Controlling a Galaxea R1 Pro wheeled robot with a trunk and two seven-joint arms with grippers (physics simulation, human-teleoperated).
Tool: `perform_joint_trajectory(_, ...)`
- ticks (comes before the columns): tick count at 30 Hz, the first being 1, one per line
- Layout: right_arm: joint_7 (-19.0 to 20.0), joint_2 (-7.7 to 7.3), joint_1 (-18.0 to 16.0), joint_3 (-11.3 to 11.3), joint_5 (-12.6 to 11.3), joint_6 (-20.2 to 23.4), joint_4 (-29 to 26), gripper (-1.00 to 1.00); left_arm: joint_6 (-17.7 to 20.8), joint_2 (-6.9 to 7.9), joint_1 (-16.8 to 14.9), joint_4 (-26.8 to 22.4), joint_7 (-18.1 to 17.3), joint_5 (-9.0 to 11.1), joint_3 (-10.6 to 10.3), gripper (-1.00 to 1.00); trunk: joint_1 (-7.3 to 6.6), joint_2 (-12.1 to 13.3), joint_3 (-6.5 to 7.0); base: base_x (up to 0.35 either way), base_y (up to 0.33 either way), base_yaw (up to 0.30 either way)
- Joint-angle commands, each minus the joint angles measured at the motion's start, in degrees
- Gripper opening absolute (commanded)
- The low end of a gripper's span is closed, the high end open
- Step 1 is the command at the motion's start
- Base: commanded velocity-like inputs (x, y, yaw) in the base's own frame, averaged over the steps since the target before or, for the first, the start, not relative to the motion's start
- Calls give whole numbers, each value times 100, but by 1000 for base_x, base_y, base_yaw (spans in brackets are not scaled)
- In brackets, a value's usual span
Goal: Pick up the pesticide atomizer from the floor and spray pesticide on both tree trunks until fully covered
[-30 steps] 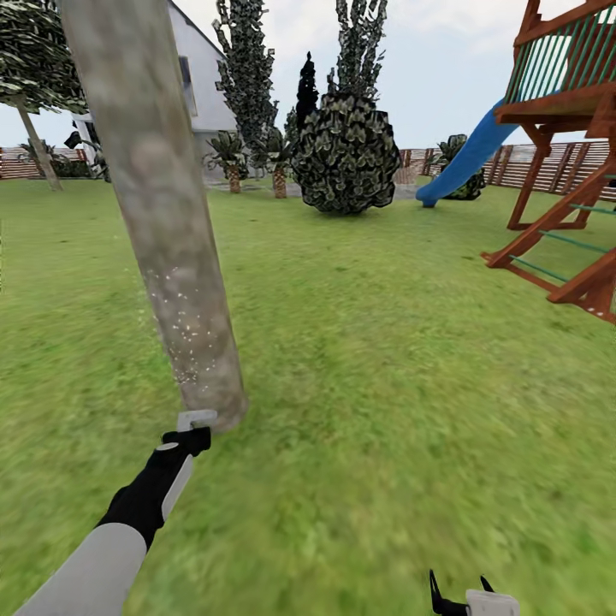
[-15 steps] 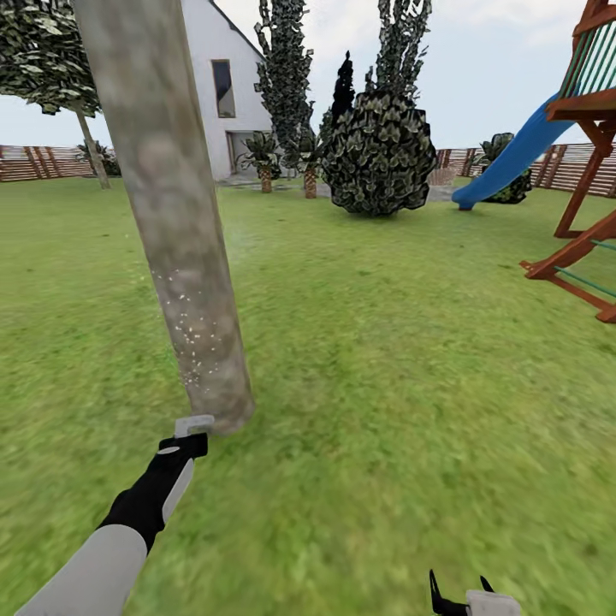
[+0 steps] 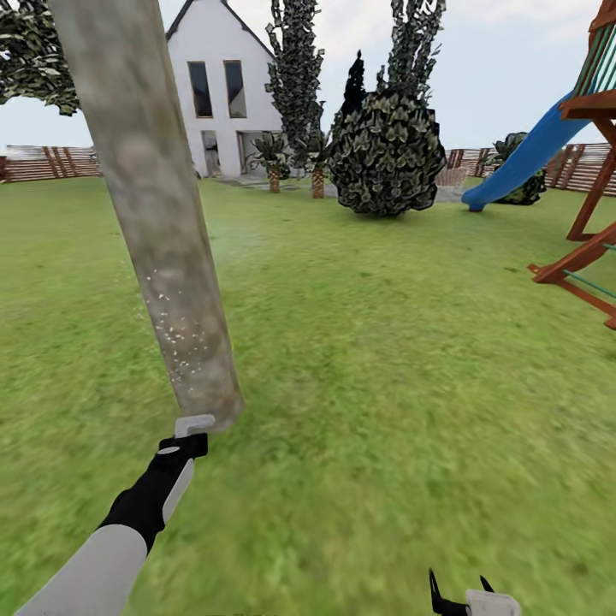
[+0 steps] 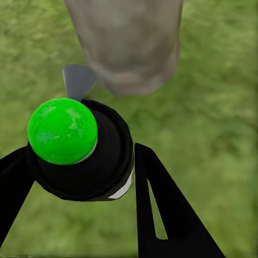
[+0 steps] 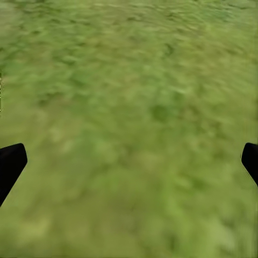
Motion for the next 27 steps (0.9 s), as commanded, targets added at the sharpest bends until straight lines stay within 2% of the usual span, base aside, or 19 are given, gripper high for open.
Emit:
perform_joint_trajectory(1,-2,0,0,0,0,0,0,100,2,0,0,0,1,-3,0,-100,0,0,0,0,-272,274)
perform_joint_trajectory(9,-1,0,0,0,0,0,0,100,6,0,0,2,1,-3,-1,-100,0,0,0,0,-272,270)
perform_joint_trajectory(16,-3,0,1,-2,0,0,0,100,7,6,0,1,1,-5,0,-100,0,0,0,15,-272,31)
perform_joint_trajectory(20,-1,0,2,-1,0,0,0,100,7,9,0,3,1,-11,0,-100,0,0,0,149,-256,79)
perform_joint_trajectory(27,-2,0,2,-1,0,0,1,100,7,9,0,8,1,-12,0,-100,0,0,0,227,-206,268)
